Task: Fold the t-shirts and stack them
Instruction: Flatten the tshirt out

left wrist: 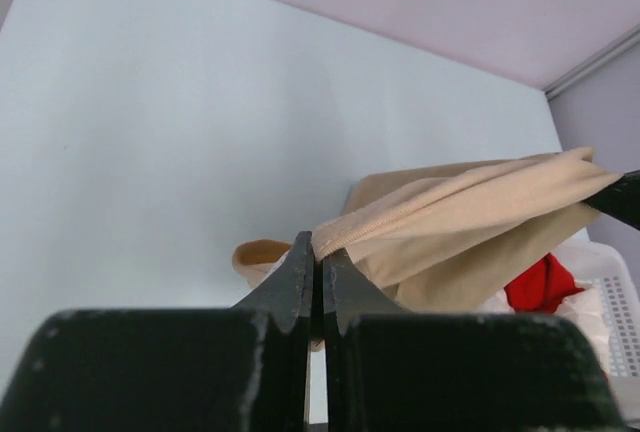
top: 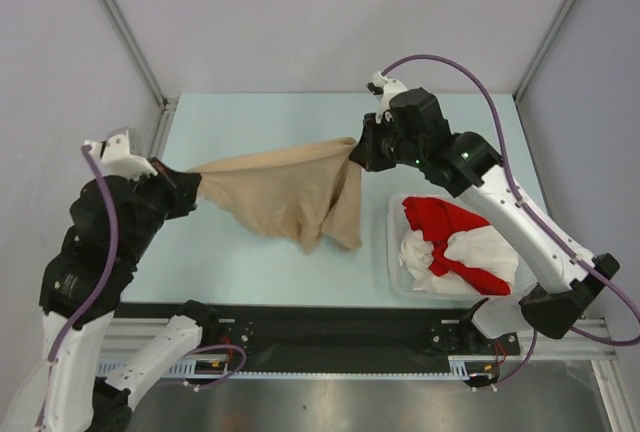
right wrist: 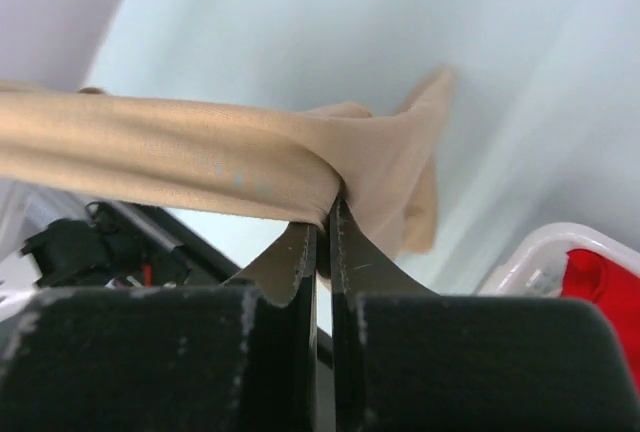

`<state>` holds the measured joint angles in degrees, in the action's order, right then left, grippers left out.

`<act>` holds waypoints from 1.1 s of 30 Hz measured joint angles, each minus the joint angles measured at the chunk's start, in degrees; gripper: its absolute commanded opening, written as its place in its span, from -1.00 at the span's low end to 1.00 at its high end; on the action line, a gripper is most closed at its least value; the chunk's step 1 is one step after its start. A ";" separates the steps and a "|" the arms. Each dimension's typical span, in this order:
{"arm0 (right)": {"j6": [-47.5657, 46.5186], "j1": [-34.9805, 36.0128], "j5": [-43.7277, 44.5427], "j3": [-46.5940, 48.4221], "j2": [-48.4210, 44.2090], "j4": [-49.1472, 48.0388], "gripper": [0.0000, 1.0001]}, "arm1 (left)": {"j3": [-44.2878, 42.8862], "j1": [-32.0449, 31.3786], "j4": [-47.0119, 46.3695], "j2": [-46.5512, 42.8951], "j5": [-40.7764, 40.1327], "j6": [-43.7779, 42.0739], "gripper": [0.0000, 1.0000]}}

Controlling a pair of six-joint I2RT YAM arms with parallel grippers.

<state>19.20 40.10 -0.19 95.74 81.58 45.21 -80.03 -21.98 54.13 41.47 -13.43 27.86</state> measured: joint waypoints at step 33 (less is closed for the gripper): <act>-4.24 7.89 -7.63 0.33 -9.88 -5.64 -1.00 | -27.15 -0.13 3.85 6.47 -2.80 -10.43 -0.99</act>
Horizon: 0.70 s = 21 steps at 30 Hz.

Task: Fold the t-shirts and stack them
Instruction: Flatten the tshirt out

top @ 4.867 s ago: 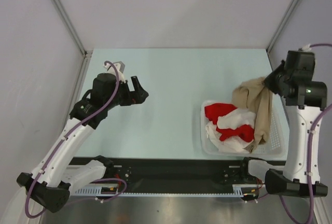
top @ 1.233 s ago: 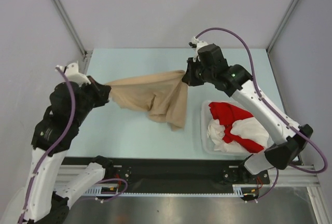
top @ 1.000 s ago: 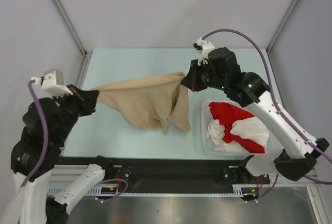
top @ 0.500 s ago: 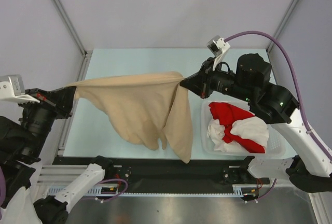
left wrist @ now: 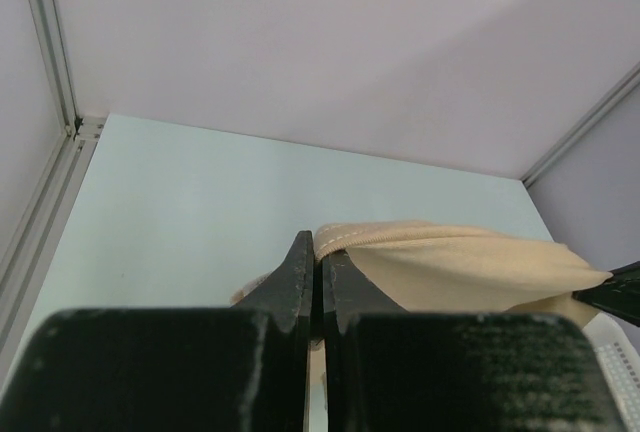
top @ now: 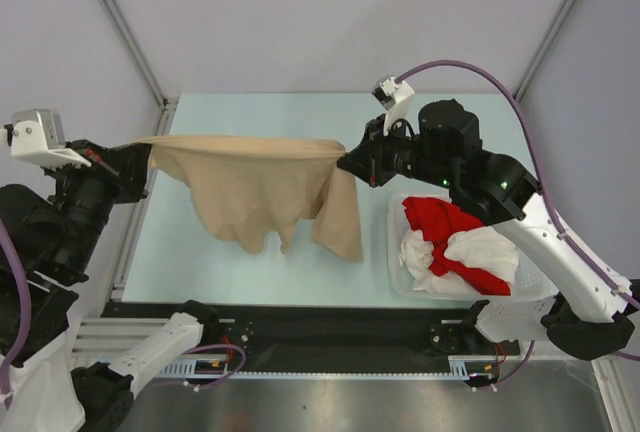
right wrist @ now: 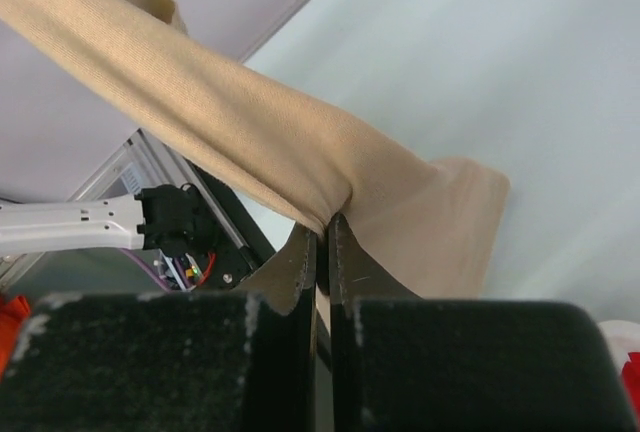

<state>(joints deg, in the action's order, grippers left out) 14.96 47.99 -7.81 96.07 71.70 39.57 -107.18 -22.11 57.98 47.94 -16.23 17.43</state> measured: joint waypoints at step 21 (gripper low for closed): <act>5.44 -8.70 -22.08 1.11 20.28 3.21 -0.61 | 9.92 0.59 11.21 -0.13 -7.54 9.57 -0.93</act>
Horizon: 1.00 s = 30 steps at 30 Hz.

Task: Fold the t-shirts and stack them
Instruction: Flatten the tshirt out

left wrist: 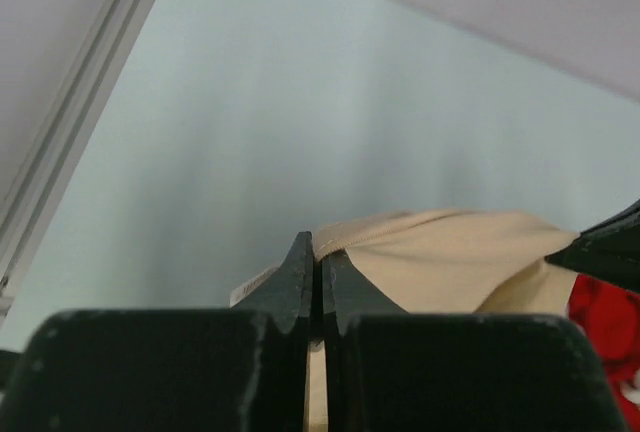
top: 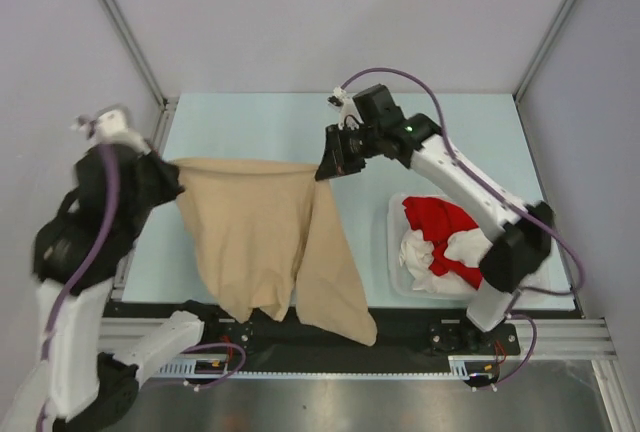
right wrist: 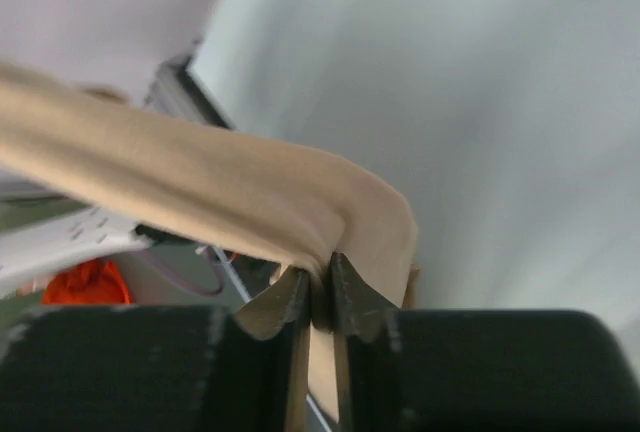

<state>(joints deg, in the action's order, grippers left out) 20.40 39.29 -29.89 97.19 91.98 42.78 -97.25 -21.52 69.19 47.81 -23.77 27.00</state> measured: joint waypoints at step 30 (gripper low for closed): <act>-1.07 25.40 21.33 -35.76 1.99 3.15 0.40 | 57.40 -9.51 -10.01 9.84 14.29 26.73 0.60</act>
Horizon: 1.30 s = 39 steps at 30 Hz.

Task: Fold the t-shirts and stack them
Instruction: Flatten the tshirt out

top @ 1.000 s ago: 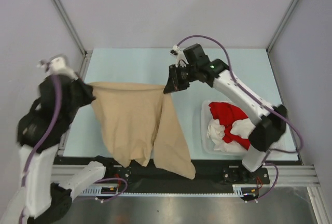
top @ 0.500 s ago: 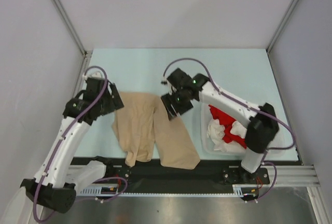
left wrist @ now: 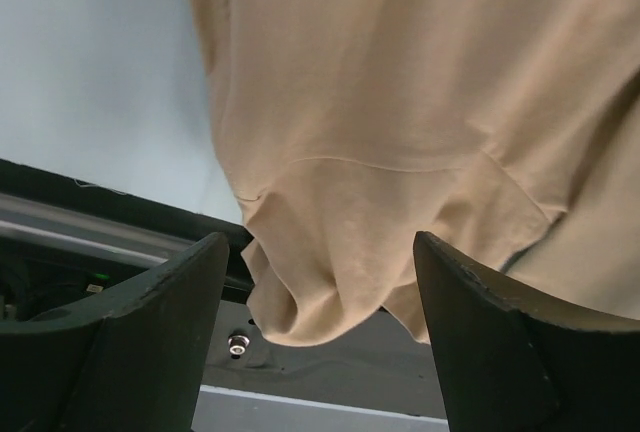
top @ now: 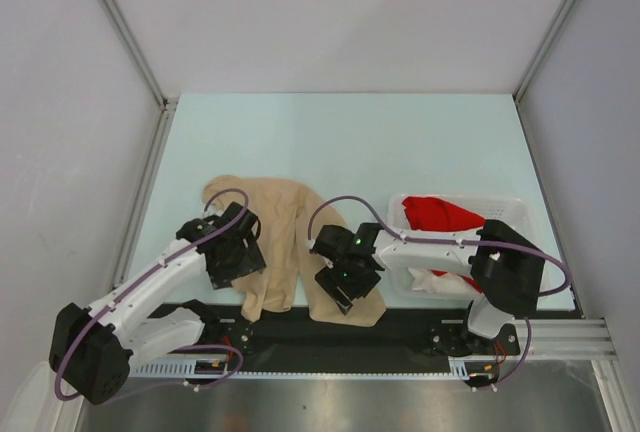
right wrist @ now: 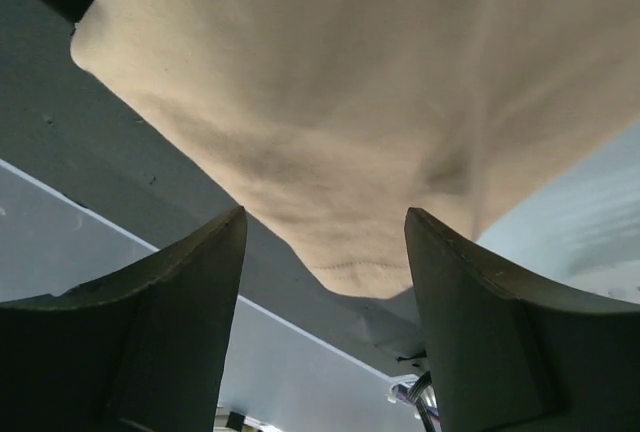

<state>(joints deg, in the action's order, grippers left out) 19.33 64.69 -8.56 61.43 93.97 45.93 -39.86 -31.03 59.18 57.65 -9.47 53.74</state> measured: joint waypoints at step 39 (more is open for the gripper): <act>6.69 -1.31 20.59 19.32 -27.30 2.78 -1.00 | -42.32 -0.35 -0.61 -26.69 -9.88 -8.41 -0.99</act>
<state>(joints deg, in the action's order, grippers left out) 26.02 63.37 12.03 80.75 66.67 48.71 -82.17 -31.38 58.57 30.96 -19.35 45.32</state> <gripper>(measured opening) 0.026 0.014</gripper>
